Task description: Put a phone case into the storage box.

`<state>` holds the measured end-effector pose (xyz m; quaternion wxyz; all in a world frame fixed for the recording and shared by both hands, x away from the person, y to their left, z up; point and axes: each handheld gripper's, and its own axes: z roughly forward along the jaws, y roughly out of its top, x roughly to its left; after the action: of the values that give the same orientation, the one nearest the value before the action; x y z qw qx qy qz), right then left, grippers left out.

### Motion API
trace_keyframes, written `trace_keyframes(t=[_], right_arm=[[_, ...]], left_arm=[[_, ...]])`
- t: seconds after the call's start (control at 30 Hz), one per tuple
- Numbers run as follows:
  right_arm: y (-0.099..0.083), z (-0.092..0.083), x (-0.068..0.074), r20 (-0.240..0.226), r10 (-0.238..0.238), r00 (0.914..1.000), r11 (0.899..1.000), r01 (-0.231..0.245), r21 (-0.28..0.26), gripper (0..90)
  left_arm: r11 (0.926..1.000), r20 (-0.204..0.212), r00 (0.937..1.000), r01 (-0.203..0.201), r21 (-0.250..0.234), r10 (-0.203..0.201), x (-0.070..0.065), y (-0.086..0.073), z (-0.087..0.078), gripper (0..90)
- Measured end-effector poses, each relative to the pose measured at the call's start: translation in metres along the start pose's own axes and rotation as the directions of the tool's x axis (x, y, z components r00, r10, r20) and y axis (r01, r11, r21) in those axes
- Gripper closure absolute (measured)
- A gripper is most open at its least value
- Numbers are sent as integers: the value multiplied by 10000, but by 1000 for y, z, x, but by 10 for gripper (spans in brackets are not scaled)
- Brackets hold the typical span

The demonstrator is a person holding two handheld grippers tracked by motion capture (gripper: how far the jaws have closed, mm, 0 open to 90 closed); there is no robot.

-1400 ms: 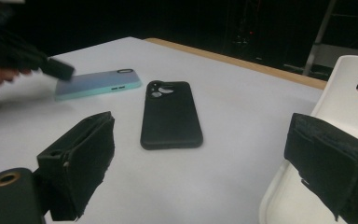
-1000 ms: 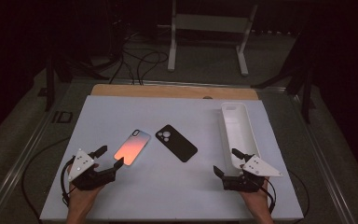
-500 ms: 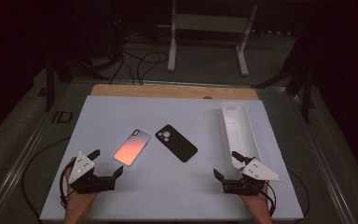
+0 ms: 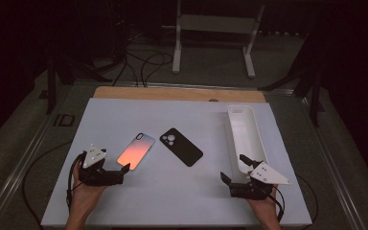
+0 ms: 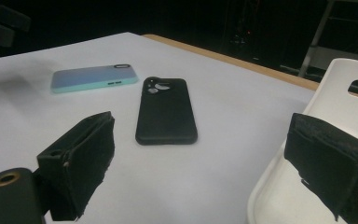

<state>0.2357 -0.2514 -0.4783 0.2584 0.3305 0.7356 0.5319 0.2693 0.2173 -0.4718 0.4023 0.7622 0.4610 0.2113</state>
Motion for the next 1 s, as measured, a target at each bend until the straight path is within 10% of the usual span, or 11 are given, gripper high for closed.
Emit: trace_keyframes(t=[0.5,1.0], right_arm=[[0,1,0,-5,50,10000,10000,-50,-31,82],[0,3,1,-78,-6,10000,10000,6,6,82]], left_arm=[[9766,-165,9977,-616,2058,664,2,16,51,0],[9518,-291,9965,-665,2994,788,2,19,78,26]])
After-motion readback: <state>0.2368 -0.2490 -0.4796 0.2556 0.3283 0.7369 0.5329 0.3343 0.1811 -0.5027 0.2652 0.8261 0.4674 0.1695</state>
